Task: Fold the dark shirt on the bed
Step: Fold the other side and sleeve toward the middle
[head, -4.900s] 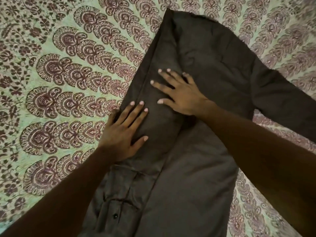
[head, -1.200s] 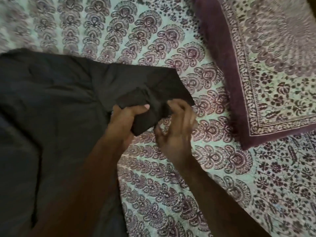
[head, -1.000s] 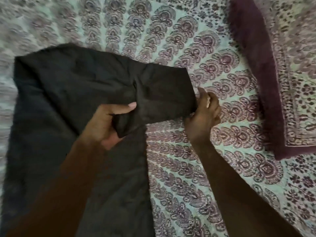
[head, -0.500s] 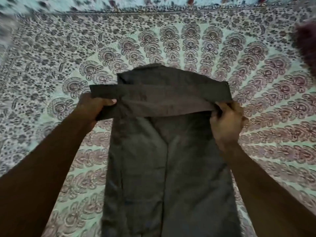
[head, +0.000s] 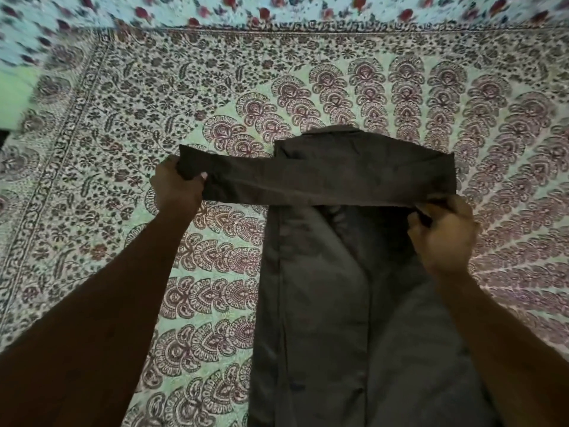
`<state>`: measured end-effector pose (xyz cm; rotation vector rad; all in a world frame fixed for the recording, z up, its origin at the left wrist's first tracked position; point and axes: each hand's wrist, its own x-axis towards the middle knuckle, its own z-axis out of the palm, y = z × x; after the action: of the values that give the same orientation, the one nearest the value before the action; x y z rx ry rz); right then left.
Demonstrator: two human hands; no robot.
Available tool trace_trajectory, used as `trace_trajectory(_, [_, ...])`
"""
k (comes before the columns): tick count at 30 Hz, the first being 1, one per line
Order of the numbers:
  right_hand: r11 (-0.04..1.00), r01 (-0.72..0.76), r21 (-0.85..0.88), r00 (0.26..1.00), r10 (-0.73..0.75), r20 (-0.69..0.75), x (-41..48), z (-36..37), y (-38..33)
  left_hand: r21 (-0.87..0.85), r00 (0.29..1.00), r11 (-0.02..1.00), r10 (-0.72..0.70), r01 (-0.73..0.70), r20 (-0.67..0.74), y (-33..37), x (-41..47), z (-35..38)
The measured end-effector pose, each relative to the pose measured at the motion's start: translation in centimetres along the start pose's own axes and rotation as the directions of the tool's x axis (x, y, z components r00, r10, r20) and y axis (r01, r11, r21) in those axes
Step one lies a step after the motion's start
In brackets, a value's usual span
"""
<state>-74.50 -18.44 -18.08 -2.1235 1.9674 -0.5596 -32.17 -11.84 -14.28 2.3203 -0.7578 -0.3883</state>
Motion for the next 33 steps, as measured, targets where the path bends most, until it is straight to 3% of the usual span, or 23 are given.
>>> trace_trajectory(3, [0.992,0.111,0.067,0.993,-0.113,0.033,0.1,0.7,-0.7,0.028,0.999,0.999,-0.030,0.031,-0.023,-0.5,1.0,0.1])
trace_trajectory(5, [0.981,0.172,0.091,0.979,-0.181,0.094,0.1,1.2,-1.1,0.046,0.992,0.991,-0.127,0.126,0.017,-0.8,1.0,0.7])
trace_trajectory(7, [0.974,0.214,0.081,0.965,-0.223,0.137,-0.2,1.7,-1.6,0.228,0.981,0.956,-0.194,0.184,0.020,-1.2,-0.1,1.5])
trace_trajectory(8, [0.975,0.212,0.070,0.964,-0.220,0.148,-0.3,2.0,-1.7,0.339,0.987,0.929,-0.163,0.149,0.012,-1.0,-1.4,1.8])
trace_trajectory(10, [0.983,0.173,0.055,0.970,-0.180,0.165,-0.8,2.4,-1.8,0.423,0.994,0.900,0.071,-0.100,0.084,-0.8,-4.1,3.0])
trace_trajectory(11, [0.987,0.156,0.050,0.973,-0.162,0.166,-1.0,2.6,-1.6,0.376,0.956,0.882,0.234,-0.285,0.176,-0.6,-5.6,3.8])
trace_trajectory(13, [0.986,0.151,0.073,0.974,-0.161,0.157,-1.5,3.0,-1.3,0.190,0.746,0.745,0.543,-0.640,0.386,-0.3,-8.2,5.6])
trace_trajectory(15, [0.980,0.146,0.134,0.973,-0.167,0.159,-1.7,3.6,-1.4,0.098,0.508,0.554,0.662,-0.827,0.551,0.4,-11.0,7.9])
trace_trajectory(16, [0.977,0.135,0.164,0.973,-0.162,0.167,-1.7,3.9,-1.5,0.113,0.453,0.494,0.650,-0.862,0.610,1.0,-12.5,8.9])
trace_trajectory(17, [0.976,0.120,0.184,0.972,-0.153,0.179,-1.7,4.1,-1.6,0.154,0.451,0.474,0.616,-0.867,0.645,1.5,-13.8,9.8])
trace_trajectory(20, [0.977,0.124,0.172,0.956,-0.164,0.242,-1.7,3.9,-1.8,0.347,0.587,0.492,0.509,-0.799,0.630,2.1,-15.4,11.3])
trace_trajectory(24, [0.987,0.118,-0.106,0.962,-0.087,0.259,-2.9,1.7,-0.9,0.512,0.688,0.460,0.468,-0.725,0.554,2.6,-15.3,11.1])
trace_trajectory(29, [0.984,-0.060,-0.170,0.947,0.110,0.301,-4.8,0.7,1.1,0.487,0.689,0.489,0.470,-0.724,0.552,3.3,-15.7,11.4])
trace_trajectory(33, [0.984,-0.052,-0.169,0.946,0.102,0.308,-4.8,1.1,2.1,0.349,0.619,0.551,0.437,-0.758,0.653,3.2,-16.1,12.7])
